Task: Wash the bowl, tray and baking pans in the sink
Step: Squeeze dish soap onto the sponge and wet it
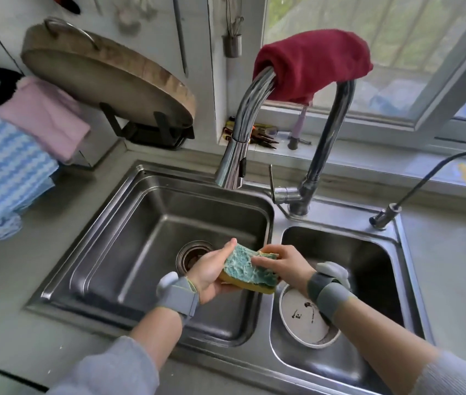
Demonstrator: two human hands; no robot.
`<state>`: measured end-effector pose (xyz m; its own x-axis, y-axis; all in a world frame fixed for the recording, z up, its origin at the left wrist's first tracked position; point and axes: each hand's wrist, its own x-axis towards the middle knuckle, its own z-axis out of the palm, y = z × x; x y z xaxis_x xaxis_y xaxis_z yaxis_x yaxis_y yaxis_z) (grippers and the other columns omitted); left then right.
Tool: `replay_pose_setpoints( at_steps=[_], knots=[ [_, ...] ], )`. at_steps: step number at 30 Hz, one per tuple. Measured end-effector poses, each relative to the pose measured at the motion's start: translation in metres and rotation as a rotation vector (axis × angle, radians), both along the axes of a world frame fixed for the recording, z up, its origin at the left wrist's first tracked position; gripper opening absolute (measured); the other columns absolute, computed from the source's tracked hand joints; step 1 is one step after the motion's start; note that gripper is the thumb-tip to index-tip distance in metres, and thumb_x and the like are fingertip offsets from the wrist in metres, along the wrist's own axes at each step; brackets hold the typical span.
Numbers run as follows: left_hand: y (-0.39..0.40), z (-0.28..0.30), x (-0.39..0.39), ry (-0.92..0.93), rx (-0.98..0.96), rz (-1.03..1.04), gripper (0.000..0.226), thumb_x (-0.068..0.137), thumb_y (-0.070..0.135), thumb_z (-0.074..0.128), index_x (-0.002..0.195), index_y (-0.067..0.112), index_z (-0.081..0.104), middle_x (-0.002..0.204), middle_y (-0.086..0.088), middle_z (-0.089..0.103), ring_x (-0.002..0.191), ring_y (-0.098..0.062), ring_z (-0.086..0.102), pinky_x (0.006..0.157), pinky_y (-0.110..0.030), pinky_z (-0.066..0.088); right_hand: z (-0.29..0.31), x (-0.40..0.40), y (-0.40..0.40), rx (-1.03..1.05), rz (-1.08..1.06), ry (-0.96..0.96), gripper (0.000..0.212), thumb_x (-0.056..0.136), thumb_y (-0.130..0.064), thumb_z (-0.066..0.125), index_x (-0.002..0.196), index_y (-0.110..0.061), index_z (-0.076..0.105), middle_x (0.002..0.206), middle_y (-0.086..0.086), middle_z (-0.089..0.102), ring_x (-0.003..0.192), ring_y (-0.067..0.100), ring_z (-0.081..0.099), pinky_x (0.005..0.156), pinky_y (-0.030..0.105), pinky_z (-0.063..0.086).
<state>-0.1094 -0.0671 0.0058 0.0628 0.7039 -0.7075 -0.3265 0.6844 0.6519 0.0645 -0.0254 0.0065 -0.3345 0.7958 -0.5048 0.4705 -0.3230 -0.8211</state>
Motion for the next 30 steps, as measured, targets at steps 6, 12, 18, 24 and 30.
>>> replay_pose_setpoints(
  at_steps=[6, 12, 18, 24, 30],
  knots=[
    [0.017, -0.016, -0.015, -0.022, -0.024, 0.1, 0.039, 0.098, 0.037, 0.045, 0.119, 0.008, 0.059, 0.095, -0.011, 0.07, 0.073, -0.02, 0.068, 0.052, -0.031, 0.056, -0.004, -0.021, 0.055, 0.428, -0.091, -0.273, 0.033, 0.09, -0.019, 0.062, 0.122, -0.012, 0.06, 0.119, 0.007, 0.064, 0.114, 0.022, 0.057, 0.098, 0.033, 0.045],
    [0.016, -0.019, -0.029, 0.012, -0.031, 0.075, 0.04, 0.099, 0.037, 0.043, 0.121, 0.007, 0.057, 0.099, -0.011, 0.069, 0.081, -0.022, 0.066, 0.058, -0.033, 0.058, 0.005, -0.028, 0.105, 0.487, -0.119, -0.434, 0.058, 0.093, -0.015, 0.05, 0.148, -0.012, 0.029, 0.154, 0.012, 0.031, 0.143, 0.026, 0.027, 0.116, 0.034, 0.022],
    [0.013, -0.024, -0.038, 0.028, -0.042, 0.076, 0.042, 0.098, 0.039, 0.043, 0.123, 0.008, 0.057, 0.109, -0.014, 0.067, 0.085, -0.022, 0.066, 0.067, -0.037, 0.057, 0.007, -0.04, 0.124, 0.373, -0.028, -0.48, 0.072, 0.092, -0.012, 0.046, 0.154, -0.021, 0.01, 0.16, 0.011, 0.011, 0.146, 0.029, 0.016, 0.115, 0.034, 0.018],
    [0.015, -0.02, -0.039, 0.021, -0.029, 0.078, 0.035, 0.099, 0.039, 0.042, 0.118, 0.014, 0.058, 0.101, -0.01, 0.067, 0.082, -0.02, 0.065, 0.068, -0.037, 0.056, 0.002, -0.041, 0.129, 0.372, 0.142, -0.62, 0.074, 0.088, -0.007, 0.046, 0.153, -0.024, 0.016, 0.16, 0.012, 0.012, 0.145, 0.035, 0.019, 0.116, 0.036, 0.023],
    [0.013, -0.014, -0.038, -0.013, -0.036, 0.113, 0.032, 0.099, 0.041, 0.04, 0.108, 0.017, 0.059, 0.098, -0.007, 0.068, 0.081, -0.019, 0.065, 0.059, -0.032, 0.057, 0.003, -0.034, 0.104, 0.526, 0.2, -0.548, 0.061, 0.094, -0.013, 0.049, 0.15, -0.019, 0.026, 0.159, 0.005, 0.018, 0.148, 0.025, 0.009, 0.12, 0.034, 0.008]
  ],
)
